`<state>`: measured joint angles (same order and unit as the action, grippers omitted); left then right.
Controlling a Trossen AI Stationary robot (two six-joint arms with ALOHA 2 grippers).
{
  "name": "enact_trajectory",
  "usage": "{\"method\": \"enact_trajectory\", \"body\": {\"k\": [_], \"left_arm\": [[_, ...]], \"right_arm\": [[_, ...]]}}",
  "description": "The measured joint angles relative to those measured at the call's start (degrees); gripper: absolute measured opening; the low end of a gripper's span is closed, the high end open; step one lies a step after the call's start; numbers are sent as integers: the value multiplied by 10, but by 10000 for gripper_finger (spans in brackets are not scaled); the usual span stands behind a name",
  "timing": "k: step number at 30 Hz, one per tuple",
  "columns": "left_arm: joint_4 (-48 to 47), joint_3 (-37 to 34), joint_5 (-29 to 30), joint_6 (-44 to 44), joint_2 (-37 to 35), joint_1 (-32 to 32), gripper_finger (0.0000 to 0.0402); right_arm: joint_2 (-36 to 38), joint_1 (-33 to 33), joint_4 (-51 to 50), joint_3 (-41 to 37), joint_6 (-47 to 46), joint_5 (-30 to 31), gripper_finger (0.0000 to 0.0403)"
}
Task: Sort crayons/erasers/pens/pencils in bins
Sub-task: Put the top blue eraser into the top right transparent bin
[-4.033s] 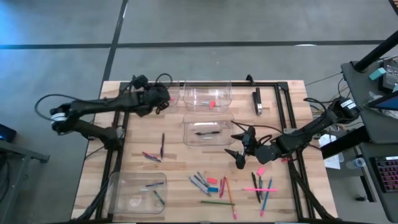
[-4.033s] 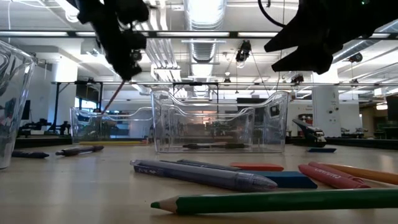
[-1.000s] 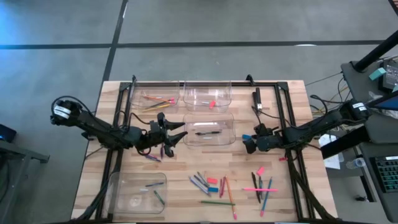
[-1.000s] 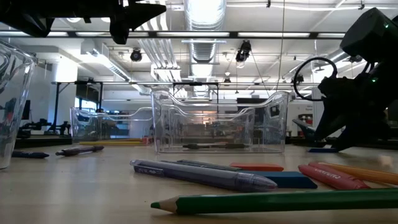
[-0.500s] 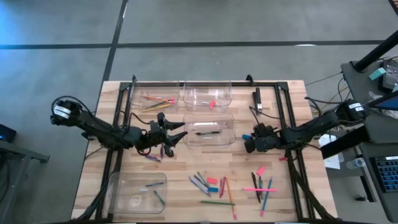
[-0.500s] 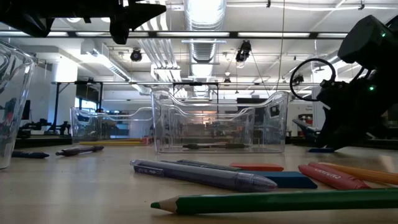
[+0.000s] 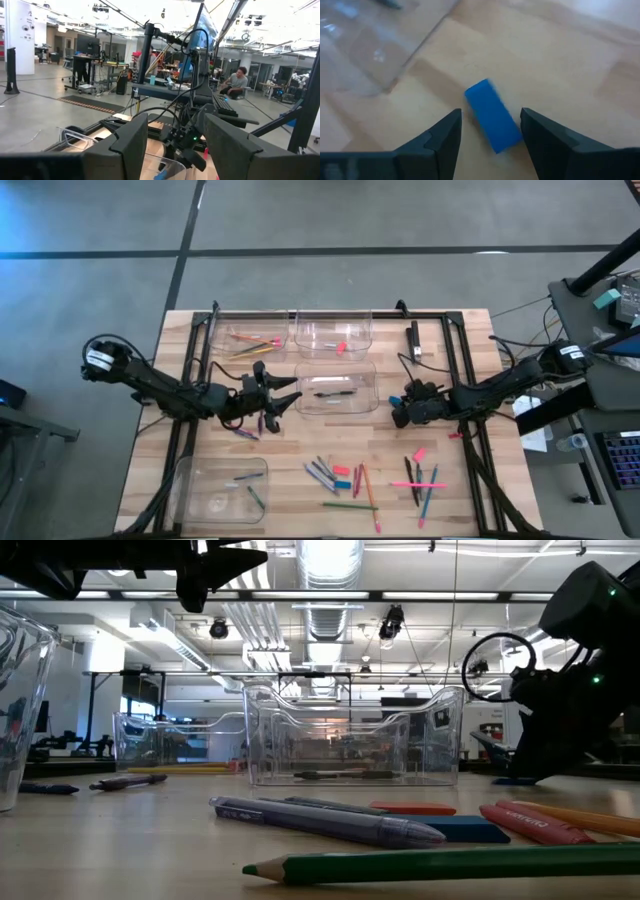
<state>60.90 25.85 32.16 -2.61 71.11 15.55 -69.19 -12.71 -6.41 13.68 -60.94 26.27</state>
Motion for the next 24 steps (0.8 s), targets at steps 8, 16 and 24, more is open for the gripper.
{"method": "enact_trajectory", "body": {"k": [8,16,24], "left_arm": [[0,0,0,0,0,0,178],[-1,0,0,0,0,0,178],[-1,0,0,0,0,0,178]], "right_arm": [[0,0,-2,11,25,-21,193],[0,0,-7,11,33,-17,173],[0,0,-8,11,38,-12,89]]}}
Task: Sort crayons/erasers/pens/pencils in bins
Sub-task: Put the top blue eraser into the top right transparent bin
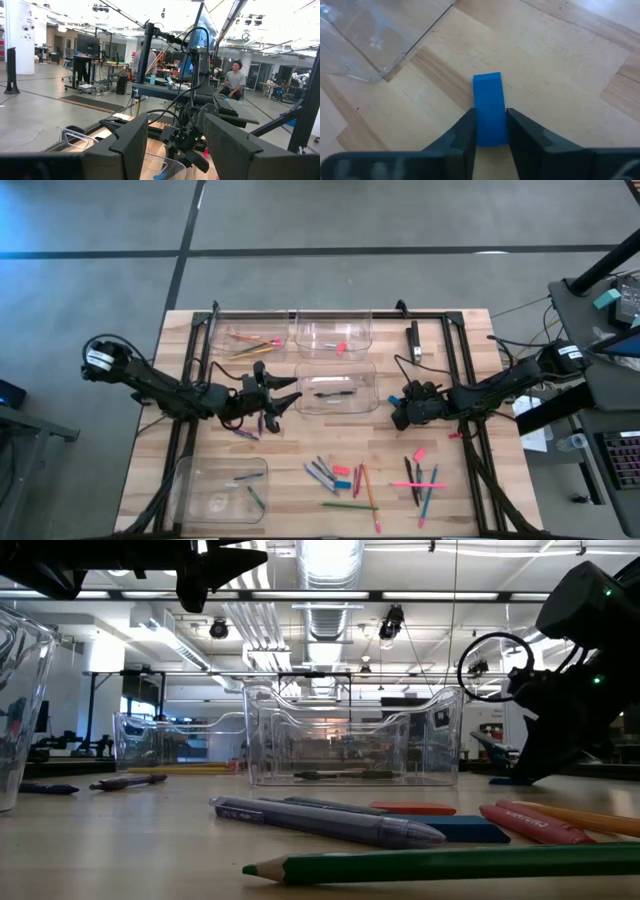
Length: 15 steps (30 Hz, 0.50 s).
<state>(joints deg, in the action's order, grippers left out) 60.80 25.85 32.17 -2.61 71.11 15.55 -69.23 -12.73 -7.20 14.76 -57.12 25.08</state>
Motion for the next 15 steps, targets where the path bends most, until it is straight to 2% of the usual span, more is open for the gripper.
{"method": "enact_trajectory", "body": {"k": [5,15], "left_arm": [[-2,0,0,0,0,0,178],[-3,0,0,0,0,0,178]], "right_arm": [[5,0,-1,0,2,0,58],[53,0,-2,0,15,0,50]]}}
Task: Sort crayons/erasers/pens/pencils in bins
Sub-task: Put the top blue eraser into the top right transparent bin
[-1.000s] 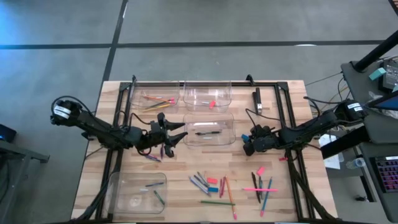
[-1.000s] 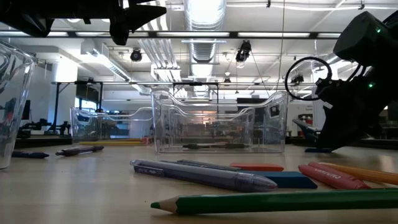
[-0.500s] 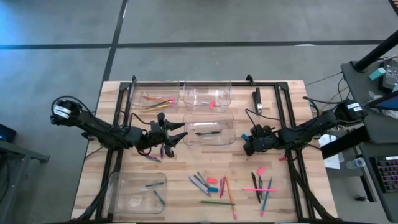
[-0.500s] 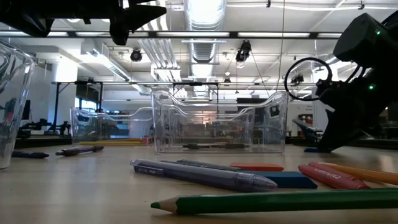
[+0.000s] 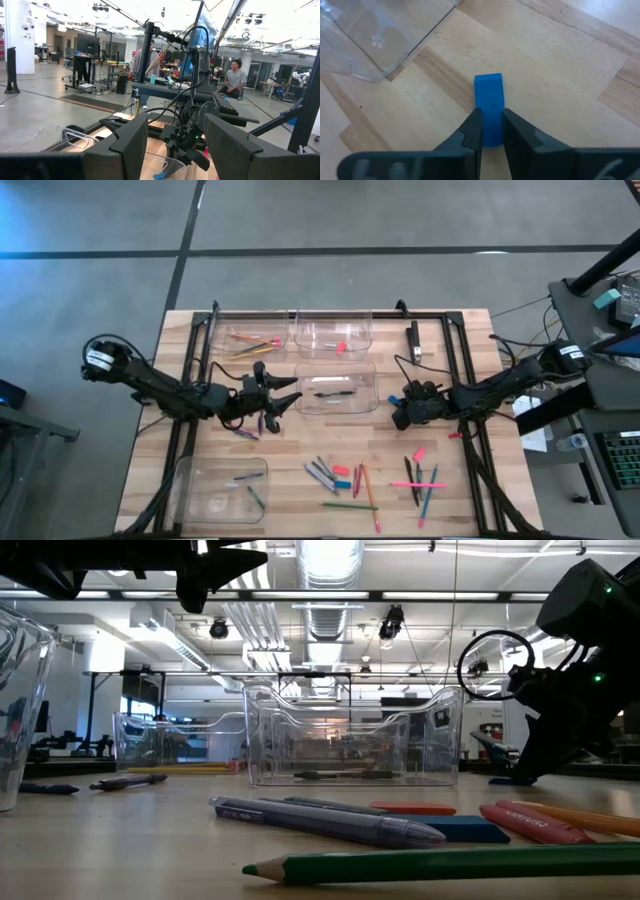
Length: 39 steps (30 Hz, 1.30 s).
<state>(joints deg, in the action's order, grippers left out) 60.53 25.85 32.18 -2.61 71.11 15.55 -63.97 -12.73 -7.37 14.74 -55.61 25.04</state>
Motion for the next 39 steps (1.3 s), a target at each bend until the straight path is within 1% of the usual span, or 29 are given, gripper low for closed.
{"method": "enact_trajectory", "body": {"k": [8,15,26,31,35,39], "left_arm": [[0,0,0,0,0,0,178],[0,0,0,0,0,0,178],[0,0,0,0,0,0,178],[0,0,0,0,0,0,178],[0,0,0,0,0,0,178],[0,0,0,0,0,0,178]], "right_arm": [[49,-7,-6,-1,9,-18,45],[73,-14,-13,-1,9,-9,10],[76,-15,-8,0,8,-7,8],[75,-20,-11,21,20,-11,8],[75,-20,-26,41,38,-11,8],[72,-19,-67,56,56,-11,9]]}}
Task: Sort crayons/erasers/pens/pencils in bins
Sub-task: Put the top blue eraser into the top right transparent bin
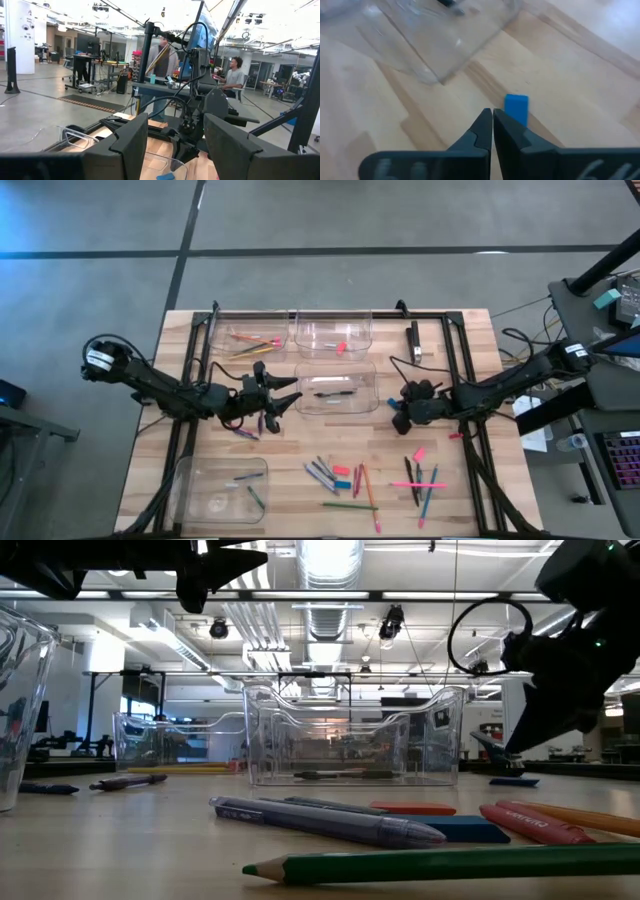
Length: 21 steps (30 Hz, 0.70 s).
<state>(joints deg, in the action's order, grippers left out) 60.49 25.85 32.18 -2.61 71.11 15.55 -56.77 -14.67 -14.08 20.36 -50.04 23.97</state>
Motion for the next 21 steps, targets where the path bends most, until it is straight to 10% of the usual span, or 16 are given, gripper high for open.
{"method": "enact_trajectory", "body": {"k": [21], "left_arm": [[0,0,0,0,0,0,178]], "right_arm": [[-59,1,-47,31,55,-49,29]]}}
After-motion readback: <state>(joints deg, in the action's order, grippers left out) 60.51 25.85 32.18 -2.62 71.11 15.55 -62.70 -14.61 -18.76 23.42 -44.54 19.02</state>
